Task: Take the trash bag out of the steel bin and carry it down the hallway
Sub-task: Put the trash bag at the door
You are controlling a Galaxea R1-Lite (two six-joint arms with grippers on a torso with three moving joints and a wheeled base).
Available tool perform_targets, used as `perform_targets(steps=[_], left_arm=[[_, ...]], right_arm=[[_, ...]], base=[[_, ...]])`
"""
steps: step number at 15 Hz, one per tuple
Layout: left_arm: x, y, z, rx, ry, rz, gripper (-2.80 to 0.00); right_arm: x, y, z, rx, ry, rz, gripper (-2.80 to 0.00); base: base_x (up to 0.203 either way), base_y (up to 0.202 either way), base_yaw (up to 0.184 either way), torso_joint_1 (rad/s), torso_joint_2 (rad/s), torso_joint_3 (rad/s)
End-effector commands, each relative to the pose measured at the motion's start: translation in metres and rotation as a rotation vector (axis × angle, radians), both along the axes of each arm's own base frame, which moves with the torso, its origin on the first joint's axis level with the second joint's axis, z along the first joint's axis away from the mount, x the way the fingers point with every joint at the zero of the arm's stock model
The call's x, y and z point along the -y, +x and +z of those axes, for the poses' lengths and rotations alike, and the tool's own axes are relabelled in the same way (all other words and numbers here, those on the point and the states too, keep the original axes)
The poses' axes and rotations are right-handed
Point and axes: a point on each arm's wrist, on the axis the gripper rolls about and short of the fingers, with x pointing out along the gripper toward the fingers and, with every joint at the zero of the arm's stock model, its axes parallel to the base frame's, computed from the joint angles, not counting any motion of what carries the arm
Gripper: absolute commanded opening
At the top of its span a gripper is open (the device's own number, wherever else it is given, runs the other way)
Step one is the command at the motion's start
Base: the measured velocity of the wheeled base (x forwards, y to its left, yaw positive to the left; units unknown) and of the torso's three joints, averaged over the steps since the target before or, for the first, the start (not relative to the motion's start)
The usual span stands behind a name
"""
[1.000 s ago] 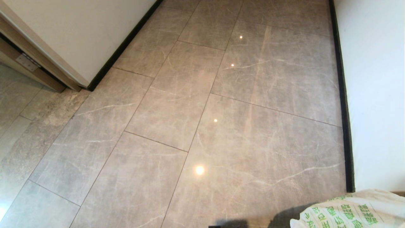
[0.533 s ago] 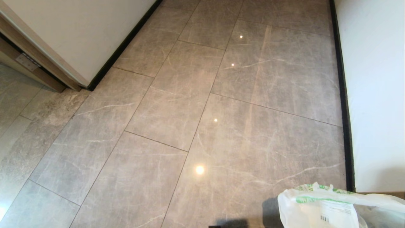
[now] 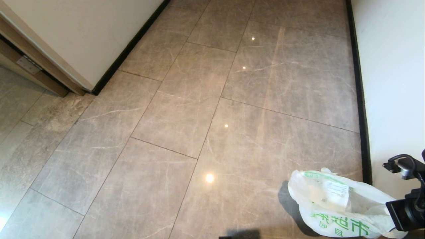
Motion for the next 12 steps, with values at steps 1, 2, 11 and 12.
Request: perform_targets(steps=[1, 2, 11, 12], left_arm=[[0.0, 0.0, 0.0, 0.0, 0.0, 0.0, -2.8], [0.0, 0.0, 0.0, 0.0, 0.0, 0.0, -2.8], [0.0, 0.0, 0.0, 0.0, 0.0, 0.0, -2.8], [0.0, 0.0, 0.0, 0.0, 0.0, 0.0, -2.8]], right_arm=[[0.016, 0.018, -0.021, -0.098, -0.026, -0.009, -2.8], [0.024, 0.023, -0.023, -0.092, -0.052, -0.002, -2.8], [0.074, 0.05, -0.021, 0.003, -0.144, 0.012, -2.8], [0.076, 0.053, -0.02, 0.01, -0.136, 0.012, -2.8]], base=[[0.0, 0.0, 0.0, 0.0, 0.0, 0.0], [0.0, 0.0, 0.0, 0.0, 0.0, 0.0], [0.0, 0.0, 0.0, 0.0, 0.0, 0.0], [0.0, 0.0, 0.0, 0.0, 0.0, 0.0]])
